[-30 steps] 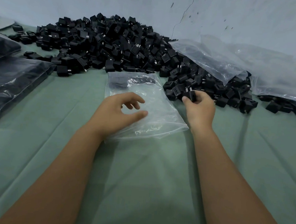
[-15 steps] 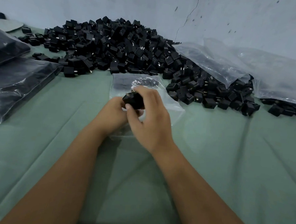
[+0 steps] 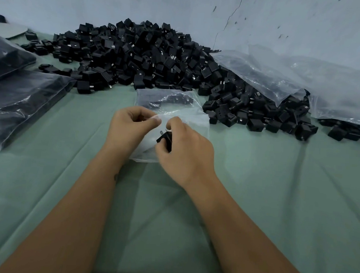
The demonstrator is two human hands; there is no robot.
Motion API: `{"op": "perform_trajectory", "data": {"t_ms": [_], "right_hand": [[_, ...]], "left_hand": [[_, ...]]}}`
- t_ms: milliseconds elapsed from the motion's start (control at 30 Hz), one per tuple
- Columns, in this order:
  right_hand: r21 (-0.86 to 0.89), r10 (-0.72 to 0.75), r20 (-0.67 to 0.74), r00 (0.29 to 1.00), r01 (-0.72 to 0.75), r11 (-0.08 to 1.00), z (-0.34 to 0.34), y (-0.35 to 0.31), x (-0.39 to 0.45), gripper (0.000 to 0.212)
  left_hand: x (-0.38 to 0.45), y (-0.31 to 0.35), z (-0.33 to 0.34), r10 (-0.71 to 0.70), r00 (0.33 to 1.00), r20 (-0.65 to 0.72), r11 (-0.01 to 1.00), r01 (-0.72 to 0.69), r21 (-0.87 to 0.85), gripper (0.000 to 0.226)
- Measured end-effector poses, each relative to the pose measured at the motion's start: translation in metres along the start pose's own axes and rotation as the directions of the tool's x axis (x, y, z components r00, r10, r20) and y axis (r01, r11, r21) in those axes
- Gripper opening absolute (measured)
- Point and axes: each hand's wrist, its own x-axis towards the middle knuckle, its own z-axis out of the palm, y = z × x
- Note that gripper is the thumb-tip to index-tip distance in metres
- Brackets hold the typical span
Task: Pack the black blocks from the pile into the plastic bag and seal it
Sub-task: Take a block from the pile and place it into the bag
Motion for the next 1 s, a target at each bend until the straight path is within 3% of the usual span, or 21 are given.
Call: {"op": "perform_trajectory", "data": {"t_ms": [167, 233, 333, 433, 567, 833, 1000], "right_hand": [[-0.051, 0.026, 0.101, 0.995, -0.021, 0.998, 0.003, 0.008, 0.002, 0.026], [-0.06, 0.047, 0.129, 0.991, -0.039, 0.997, 0.002, 0.008, 0.003, 0.027], [0.067, 0.137, 0.135, 0.981, -0.147, 0.987, -0.004, 0.007, 0.003, 0.022], [0.278, 0.244, 0.229, 0.942, -0.303, 0.911, -0.008, 0.007, 0.002, 0.011], [0.305, 0.228, 0.326, 0.918, -0.33, 0.894, -0.008, 0.008, 0.002, 0.023], [0.219, 0.231, 0.461, 0.857, -0.362, 0.906, -0.003, 0.011, 0.001, 0.03], [0.115, 0.239, 0.422, 0.875, -0.313, 0.943, -0.002, 0.011, 0.001, 0.031]], "left_hand": [[-0.007, 0.01, 0.001, 0.112, 0.965, 0.238, 0.973, -0.059, -0.222, 0.003], [-0.006, 0.011, 0.0, 0.128, 0.955, 0.268, 0.962, -0.054, -0.266, 0.007], [-0.001, 0.009, -0.004, 0.031, 0.989, 0.145, 0.954, 0.015, -0.3, 0.027], [0.003, 0.005, -0.009, -0.104, 0.994, -0.029, 0.912, 0.084, -0.402, 0.036], [0.005, 0.003, -0.012, -0.203, 0.971, -0.126, 0.892, 0.13, -0.433, 0.04], [0.004, -0.001, -0.004, -0.163, 0.968, -0.192, 0.97, 0.122, -0.209, 0.032], [0.004, -0.013, -0.002, -0.151, 0.934, -0.323, 0.975, 0.194, 0.105, 0.016]]}}
